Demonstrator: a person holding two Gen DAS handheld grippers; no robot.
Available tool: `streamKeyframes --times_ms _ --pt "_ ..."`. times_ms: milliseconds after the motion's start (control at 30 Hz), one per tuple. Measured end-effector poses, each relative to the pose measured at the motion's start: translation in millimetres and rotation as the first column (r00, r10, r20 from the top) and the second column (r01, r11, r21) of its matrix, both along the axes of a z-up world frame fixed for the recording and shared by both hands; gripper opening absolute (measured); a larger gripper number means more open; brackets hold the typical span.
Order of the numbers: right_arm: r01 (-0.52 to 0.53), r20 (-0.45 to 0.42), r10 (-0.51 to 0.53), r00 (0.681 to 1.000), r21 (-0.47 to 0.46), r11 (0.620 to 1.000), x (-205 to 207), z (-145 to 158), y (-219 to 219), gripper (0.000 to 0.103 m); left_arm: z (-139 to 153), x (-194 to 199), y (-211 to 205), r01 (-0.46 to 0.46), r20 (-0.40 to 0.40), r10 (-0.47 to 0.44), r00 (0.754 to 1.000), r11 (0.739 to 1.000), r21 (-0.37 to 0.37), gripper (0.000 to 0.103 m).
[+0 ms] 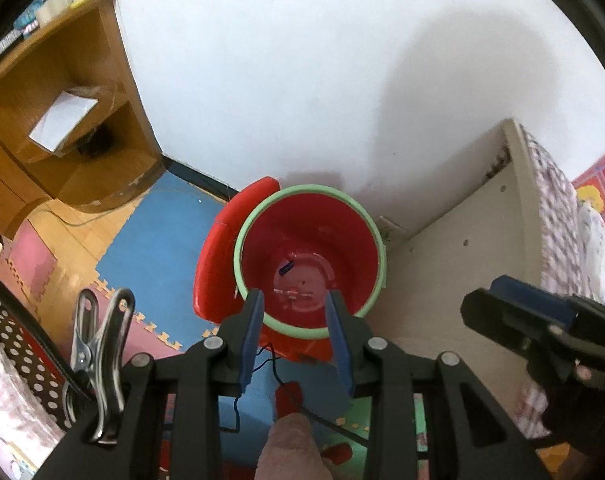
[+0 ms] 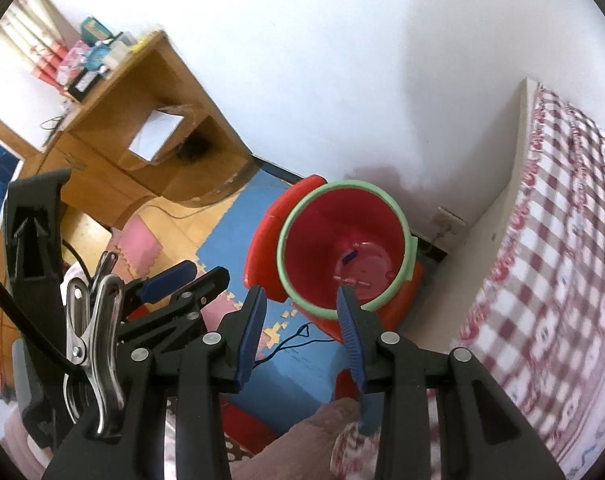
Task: Collect trash
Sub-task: 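Move both grippers back from the bucket toward the bed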
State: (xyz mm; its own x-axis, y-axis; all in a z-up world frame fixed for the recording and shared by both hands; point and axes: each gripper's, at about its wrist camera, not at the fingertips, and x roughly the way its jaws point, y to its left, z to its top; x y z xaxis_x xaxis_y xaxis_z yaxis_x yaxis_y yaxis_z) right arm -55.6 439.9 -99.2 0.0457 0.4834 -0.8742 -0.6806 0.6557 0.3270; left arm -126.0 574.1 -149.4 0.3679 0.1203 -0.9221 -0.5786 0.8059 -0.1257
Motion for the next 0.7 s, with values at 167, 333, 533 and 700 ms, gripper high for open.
streamKeyframes --times_ms 167,333,533,700 --pt "-0.003 0.018 0.003 1.000 0.050 0.999 -17 26 -33 0.038 31 -17 -21 0.005 0.019 -0.005 1.000 1.000 0.028 0.033" --pt "0.009 0.048 -0.014 0.999 0.095 0.995 -33 53 -70 0.038 58 -31 -45 0.007 0.041 -0.009 0.999 0.999 0.049 0.033" --pt "0.044 0.081 -0.056 0.995 0.139 0.989 -44 80 -117 0.038 86 -42 -79 0.034 0.061 -0.039 0.997 0.997 0.071 0.033" --pt "0.088 0.102 -0.105 0.989 0.157 0.984 -50 92 -159 0.038 101 -47 -111 0.072 0.076 -0.077 0.994 0.995 0.064 0.033"
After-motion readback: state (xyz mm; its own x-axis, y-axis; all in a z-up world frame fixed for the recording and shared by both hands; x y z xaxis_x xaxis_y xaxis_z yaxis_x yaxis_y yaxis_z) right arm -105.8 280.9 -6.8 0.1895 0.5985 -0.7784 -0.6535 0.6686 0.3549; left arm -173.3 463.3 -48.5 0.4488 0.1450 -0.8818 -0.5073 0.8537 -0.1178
